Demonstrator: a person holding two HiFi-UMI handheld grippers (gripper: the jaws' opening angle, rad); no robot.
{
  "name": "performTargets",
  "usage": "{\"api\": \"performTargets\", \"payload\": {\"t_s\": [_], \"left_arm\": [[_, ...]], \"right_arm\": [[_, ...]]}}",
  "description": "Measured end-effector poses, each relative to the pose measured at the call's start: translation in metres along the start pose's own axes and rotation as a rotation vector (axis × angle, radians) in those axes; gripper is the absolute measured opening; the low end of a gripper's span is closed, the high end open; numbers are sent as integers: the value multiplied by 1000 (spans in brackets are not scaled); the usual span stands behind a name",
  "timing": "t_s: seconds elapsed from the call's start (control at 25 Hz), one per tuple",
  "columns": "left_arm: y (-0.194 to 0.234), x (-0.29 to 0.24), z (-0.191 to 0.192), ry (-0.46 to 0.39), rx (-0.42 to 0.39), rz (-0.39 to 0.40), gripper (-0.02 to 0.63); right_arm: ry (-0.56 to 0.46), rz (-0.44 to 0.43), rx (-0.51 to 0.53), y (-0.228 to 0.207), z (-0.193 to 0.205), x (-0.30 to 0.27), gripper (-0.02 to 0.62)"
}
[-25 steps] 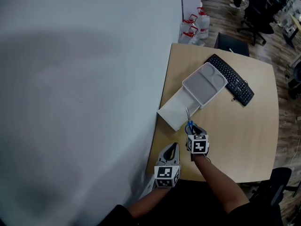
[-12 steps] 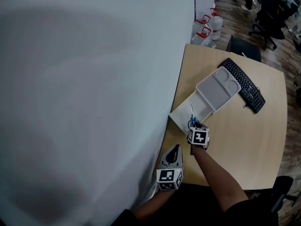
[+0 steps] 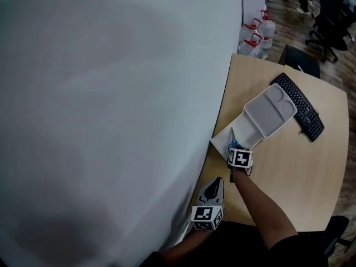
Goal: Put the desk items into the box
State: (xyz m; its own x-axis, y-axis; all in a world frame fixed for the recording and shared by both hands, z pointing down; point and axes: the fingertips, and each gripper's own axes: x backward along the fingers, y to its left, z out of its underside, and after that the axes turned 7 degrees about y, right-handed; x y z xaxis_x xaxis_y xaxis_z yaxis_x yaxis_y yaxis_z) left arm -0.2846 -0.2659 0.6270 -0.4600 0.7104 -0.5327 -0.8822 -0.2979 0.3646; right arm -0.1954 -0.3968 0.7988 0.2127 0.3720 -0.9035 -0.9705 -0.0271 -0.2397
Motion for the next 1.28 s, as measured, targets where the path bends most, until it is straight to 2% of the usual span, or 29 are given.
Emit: {"api": "performTargets", "payload": {"t_s": [0.24,0.52,0.64,0.8,0.96,1.0,1.12,1.28], "left_arm": [[-1,0,6,12,-4,5,18],[7,3,1,4,3,-13,18],[7,1,2,-1,-9,-17,18],[2,5,0,-8,-33,-10,18],[-4,2,-1,-5,-19,6,18],[-9,0,-2,-1,-36,13,18],[-30,3,-8,9,-152,13,18],[-63,16,-6,12,-218,17,18]], "right_arm": [[9,8,9,0,-2,-3,147],[-18,-22,32,4,-3,3,167],[-52,-32,25,-1,-3,15,173],[-105,-88,-5,-4,6,45,178],[-202,-123,-10,-14,7,93,165],[-234,-125,-9,-20,6,108,155],[-316,-121,4,-41,13,161,152],[-389,-105,8,-76,29,231,116]]}}
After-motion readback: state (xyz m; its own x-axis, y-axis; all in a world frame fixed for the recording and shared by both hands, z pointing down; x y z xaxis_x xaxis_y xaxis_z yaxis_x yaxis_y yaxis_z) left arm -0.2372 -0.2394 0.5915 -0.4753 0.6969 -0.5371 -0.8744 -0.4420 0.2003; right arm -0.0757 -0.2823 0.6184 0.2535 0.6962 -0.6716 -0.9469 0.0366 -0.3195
